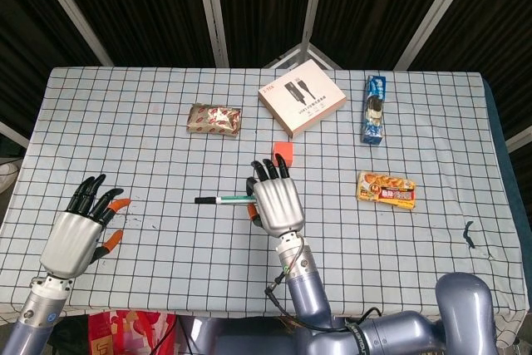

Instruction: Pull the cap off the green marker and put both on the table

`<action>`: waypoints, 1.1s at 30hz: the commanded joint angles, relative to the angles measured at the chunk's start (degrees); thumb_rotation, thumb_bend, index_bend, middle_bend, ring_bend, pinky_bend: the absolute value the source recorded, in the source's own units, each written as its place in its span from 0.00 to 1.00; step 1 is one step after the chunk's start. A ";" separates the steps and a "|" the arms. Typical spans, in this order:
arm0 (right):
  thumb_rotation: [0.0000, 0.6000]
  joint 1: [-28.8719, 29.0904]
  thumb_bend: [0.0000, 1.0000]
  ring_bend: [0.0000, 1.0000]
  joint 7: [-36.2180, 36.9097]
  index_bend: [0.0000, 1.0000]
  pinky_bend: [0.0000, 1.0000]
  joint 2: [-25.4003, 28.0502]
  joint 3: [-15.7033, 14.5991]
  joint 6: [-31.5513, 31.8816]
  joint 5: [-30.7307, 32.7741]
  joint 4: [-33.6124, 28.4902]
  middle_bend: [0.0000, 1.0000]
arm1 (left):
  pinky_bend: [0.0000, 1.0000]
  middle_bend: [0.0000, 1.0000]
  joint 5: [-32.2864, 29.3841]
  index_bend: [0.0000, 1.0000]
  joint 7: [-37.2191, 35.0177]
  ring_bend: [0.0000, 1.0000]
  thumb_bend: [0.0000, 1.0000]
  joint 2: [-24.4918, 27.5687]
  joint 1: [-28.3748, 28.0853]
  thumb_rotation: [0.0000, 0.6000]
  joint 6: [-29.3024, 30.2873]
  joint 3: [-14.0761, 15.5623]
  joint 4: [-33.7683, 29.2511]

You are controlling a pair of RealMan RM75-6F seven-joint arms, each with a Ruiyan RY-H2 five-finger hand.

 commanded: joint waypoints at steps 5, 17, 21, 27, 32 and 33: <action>1.00 0.72 0.53 0.15 0.67 0.75 0.06 1.14 0.85 -0.71 0.66 0.13 0.21 | 0.10 0.25 -0.03 0.34 -0.06 0.01 0.35 -1.28 -0.57 1.00 0.08 -0.45 1.20; 1.00 2.86 0.53 0.15 1.01 0.76 0.06 1.97 2.95 -0.66 3.73 -0.85 0.22 | 0.10 0.26 -0.01 0.36 -0.85 0.01 0.35 -4.48 -2.40 1.00 0.47 -2.11 3.96; 1.00 3.55 0.53 0.15 1.34 0.76 0.06 1.62 2.89 -0.34 4.14 -1.17 0.21 | 0.10 0.27 0.62 0.36 -1.56 0.03 0.35 -5.88 -3.09 1.00 1.42 -2.80 5.27; 1.00 4.26 0.53 0.15 1.64 0.76 0.06 0.82 2.17 0.68 4.68 -1.46 0.22 | 0.10 0.29 1.31 0.38 -2.76 0.03 0.35 -7.93 -3.64 1.00 3.26 -3.49 7.38; 1.00 4.66 0.53 0.15 2.17 0.76 0.06 0.31 1.82 1.30 4.74 -1.40 0.21 | 0.10 0.30 2.05 0.39 -2.96 0.03 0.35 -9.17 -4.21 1.00 4.24 -3.83 9.23; 1.00 4.76 0.53 0.15 2.23 0.76 0.06 0.23 1.82 1.41 4.78 -1.36 0.21 | 0.10 0.31 2.13 0.40 -2.94 0.03 0.35 -9.42 -4.33 1.00 4.36 -3.87 9.48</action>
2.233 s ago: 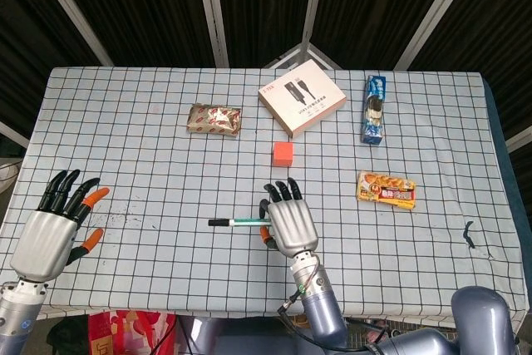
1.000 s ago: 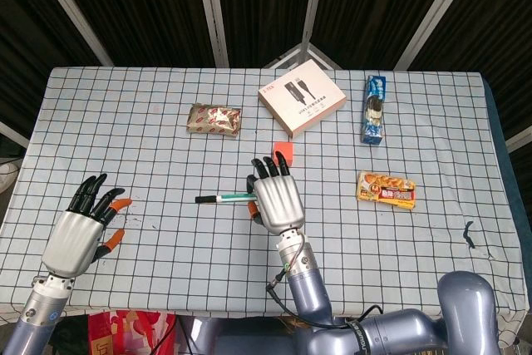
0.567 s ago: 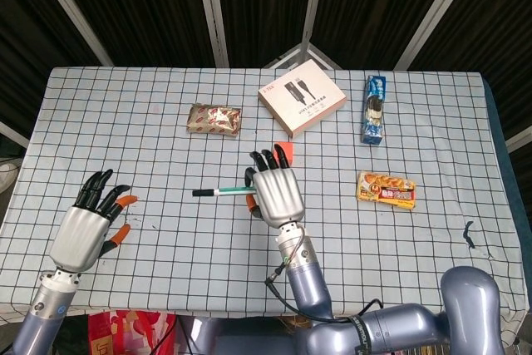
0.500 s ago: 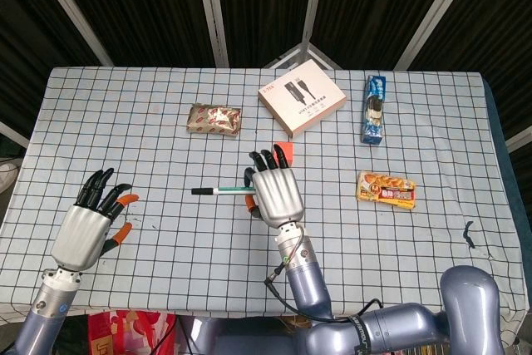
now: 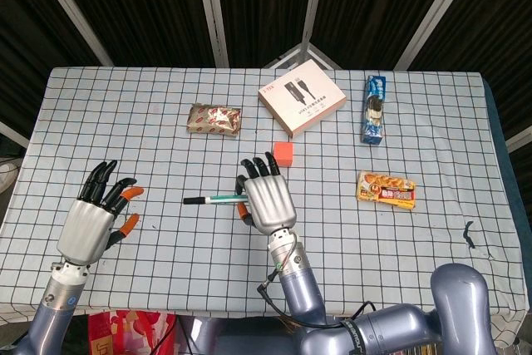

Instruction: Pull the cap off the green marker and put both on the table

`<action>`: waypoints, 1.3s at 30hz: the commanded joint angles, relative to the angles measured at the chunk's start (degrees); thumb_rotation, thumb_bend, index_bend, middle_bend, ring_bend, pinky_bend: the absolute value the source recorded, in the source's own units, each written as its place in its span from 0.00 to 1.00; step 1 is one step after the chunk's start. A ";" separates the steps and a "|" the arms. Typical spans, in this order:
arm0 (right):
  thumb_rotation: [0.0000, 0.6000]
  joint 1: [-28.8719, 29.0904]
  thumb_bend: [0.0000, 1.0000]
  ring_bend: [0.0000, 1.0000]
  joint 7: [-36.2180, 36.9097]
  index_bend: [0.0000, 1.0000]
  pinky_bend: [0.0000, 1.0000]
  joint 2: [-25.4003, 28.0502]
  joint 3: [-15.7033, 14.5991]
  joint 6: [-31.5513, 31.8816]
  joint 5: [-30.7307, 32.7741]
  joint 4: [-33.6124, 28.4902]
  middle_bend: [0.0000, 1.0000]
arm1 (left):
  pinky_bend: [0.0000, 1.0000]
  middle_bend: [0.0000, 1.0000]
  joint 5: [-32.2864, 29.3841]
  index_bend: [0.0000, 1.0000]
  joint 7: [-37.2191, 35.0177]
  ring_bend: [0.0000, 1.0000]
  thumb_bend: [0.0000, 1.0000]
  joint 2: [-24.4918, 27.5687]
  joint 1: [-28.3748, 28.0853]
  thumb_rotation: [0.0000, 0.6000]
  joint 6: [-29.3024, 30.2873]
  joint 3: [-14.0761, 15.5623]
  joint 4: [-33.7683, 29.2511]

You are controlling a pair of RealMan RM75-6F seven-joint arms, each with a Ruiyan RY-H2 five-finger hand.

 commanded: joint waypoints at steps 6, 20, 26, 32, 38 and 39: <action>1.00 0.81 0.53 0.15 0.24 0.76 0.06 -0.49 -0.02 0.43 0.20 0.33 0.21 | 0.10 0.31 0.30 0.42 0.36 0.03 0.35 -1.92 -1.03 1.00 0.28 -0.32 1.70; 1.00 1.67 0.53 0.15 1.39 0.77 0.06 -0.96 -0.24 0.40 0.41 1.21 0.21 | 0.10 0.33 0.39 0.44 0.11 0.05 0.35 -4.31 -2.48 1.00 0.75 -0.64 4.52; 1.00 1.92 0.53 0.15 1.62 0.77 0.06 -1.28 -0.54 0.46 0.64 1.73 0.22 | 0.10 0.35 0.59 0.47 0.06 0.05 0.35 -5.70 -3.01 1.00 0.93 -0.43 6.43; 1.00 2.09 0.53 0.15 1.92 0.77 0.06 -1.30 -0.54 0.50 0.65 1.79 0.22 | 0.10 0.36 0.39 0.48 -0.45 0.05 0.35 -6.95 -3.62 1.00 0.91 -0.37 7.97; 1.00 2.36 0.53 0.15 1.80 0.77 0.06 -1.40 -0.75 0.74 0.58 1.42 0.21 | 0.10 0.36 0.61 0.48 -0.29 0.05 0.35 -8.46 -4.28 1.00 0.37 0.29 9.41; 1.00 2.37 0.53 0.15 1.80 0.77 0.06 -1.40 -0.77 0.81 0.61 1.39 0.21 | 0.10 0.36 0.62 0.48 -0.33 0.05 0.35 -8.70 -4.37 1.00 0.41 0.33 9.57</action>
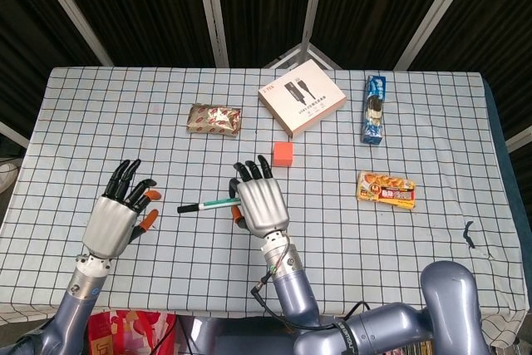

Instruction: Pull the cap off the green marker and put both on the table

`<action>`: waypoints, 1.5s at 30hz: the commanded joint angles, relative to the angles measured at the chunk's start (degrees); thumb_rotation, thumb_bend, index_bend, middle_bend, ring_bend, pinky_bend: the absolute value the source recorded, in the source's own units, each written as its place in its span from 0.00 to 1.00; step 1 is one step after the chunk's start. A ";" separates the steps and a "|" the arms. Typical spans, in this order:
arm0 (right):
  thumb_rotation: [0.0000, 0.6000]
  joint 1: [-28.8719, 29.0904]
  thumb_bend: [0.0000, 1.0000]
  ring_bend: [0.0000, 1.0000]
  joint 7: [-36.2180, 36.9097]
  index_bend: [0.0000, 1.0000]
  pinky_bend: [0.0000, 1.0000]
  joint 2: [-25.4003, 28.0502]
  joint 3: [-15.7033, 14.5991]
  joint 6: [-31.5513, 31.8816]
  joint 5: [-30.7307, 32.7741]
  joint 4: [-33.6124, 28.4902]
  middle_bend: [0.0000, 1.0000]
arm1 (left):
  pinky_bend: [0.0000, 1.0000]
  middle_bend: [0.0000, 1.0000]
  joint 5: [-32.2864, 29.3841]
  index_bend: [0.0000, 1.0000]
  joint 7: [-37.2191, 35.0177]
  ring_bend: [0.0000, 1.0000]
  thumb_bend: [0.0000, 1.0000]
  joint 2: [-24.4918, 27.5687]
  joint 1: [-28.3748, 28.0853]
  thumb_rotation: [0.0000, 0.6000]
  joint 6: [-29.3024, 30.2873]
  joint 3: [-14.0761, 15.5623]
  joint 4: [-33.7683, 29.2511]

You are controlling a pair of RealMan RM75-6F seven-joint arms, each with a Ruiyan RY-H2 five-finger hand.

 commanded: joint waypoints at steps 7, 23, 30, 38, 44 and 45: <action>1.00 -0.07 0.54 0.15 -0.05 0.77 0.06 0.29 0.03 0.40 0.42 -0.24 0.21 | 0.10 0.36 -0.03 0.48 0.06 0.05 0.35 -1.30 -0.69 1.00 0.00 0.25 0.50; 1.00 0.32 0.54 0.15 -0.22 0.77 0.06 0.33 -0.16 0.70 0.63 -0.46 0.21 | 0.10 0.38 0.42 0.51 1.42 0.05 0.35 -2.89 -2.05 1.00 0.09 -0.01 -0.65; 1.00 0.38 0.54 0.15 -0.09 0.77 0.06 0.41 -0.18 0.69 0.77 -0.41 0.22 | 0.10 0.38 0.38 0.51 1.35 0.05 0.36 -4.11 -2.78 1.00 -0.14 -0.07 0.57; 1.00 0.31 0.54 0.15 0.21 0.77 0.06 0.74 -0.23 0.51 0.93 -0.35 0.22 | 0.09 0.39 0.36 0.51 1.34 0.05 0.36 -5.56 -3.50 1.00 -0.01 -0.18 2.80; 1.00 0.27 0.54 0.15 0.57 0.77 0.06 0.89 -0.33 0.28 0.94 -0.27 0.22 | 0.10 0.39 0.85 0.52 1.28 0.05 0.36 -6.65 -4.17 1.00 0.78 -0.49 4.17; 1.00 0.27 0.54 0.15 0.61 0.77 0.06 0.91 -0.34 0.29 0.91 -0.28 0.22 | 0.10 0.39 0.85 0.52 1.33 0.05 0.36 -6.77 -4.22 1.00 0.82 -0.48 4.29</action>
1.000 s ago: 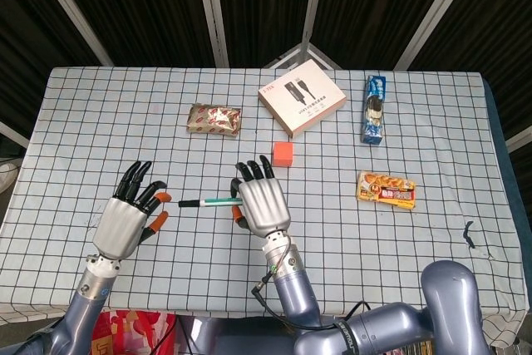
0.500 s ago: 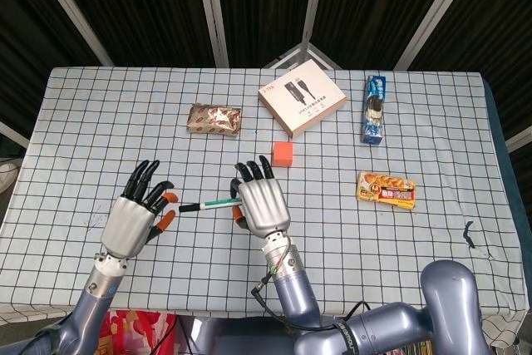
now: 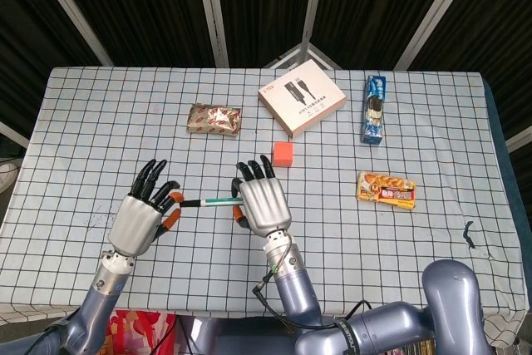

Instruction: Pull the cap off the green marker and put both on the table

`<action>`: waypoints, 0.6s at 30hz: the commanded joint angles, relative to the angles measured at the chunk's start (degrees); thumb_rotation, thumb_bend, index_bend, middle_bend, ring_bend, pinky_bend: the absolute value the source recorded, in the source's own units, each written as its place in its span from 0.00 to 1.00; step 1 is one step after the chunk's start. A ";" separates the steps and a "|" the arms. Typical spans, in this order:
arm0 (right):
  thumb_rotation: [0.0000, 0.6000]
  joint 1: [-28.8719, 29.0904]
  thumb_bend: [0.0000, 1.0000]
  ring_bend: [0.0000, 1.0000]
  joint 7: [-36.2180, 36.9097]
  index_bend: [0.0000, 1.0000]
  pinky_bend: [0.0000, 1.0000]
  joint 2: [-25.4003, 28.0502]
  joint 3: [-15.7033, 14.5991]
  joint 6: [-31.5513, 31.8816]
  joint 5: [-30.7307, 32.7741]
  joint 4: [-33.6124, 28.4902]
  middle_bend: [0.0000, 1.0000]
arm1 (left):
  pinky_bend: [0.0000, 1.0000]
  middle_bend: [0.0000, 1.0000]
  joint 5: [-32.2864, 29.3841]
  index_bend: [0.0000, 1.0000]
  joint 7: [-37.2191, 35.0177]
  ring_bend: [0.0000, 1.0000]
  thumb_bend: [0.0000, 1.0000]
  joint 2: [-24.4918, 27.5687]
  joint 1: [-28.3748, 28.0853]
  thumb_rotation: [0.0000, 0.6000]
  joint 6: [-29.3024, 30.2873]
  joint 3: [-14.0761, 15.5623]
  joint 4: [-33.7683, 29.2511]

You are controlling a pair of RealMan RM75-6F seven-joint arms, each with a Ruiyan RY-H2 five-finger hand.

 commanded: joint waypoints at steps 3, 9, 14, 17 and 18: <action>1.00 0.05 0.54 0.15 0.05 0.77 0.06 0.05 -0.04 0.01 -0.04 -0.10 0.21 | 0.10 0.39 0.05 0.52 0.21 0.05 0.36 -0.50 -0.38 1.00 0.14 -0.08 0.52; 1.00 0.15 0.54 0.15 0.04 0.77 0.06 0.08 -0.04 0.10 -0.05 -0.37 0.21 | 0.10 0.39 -0.12 0.52 0.41 0.05 0.36 -0.95 -0.79 1.00 0.02 -0.04 1.11; 1.00 0.21 0.54 0.15 0.07 0.77 0.06 0.07 -0.05 0.14 -0.01 -0.36 0.21 | 0.10 0.39 -0.26 0.52 0.53 0.05 0.36 -1.20 -1.03 1.00 -0.14 0.08 1.48; 1.00 0.25 0.54 0.15 0.12 0.77 0.06 0.06 -0.05 0.14 0.02 -0.32 0.21 | 0.10 0.40 -0.30 0.52 0.35 0.05 0.36 -1.34 -1.17 1.00 -0.11 0.17 1.51; 1.00 0.26 0.54 0.15 0.13 0.77 0.06 0.05 -0.06 0.14 0.01 -0.30 0.21 | 0.10 0.40 -0.25 0.52 0.31 0.05 0.36 -1.41 -1.22 1.00 -0.03 0.20 1.59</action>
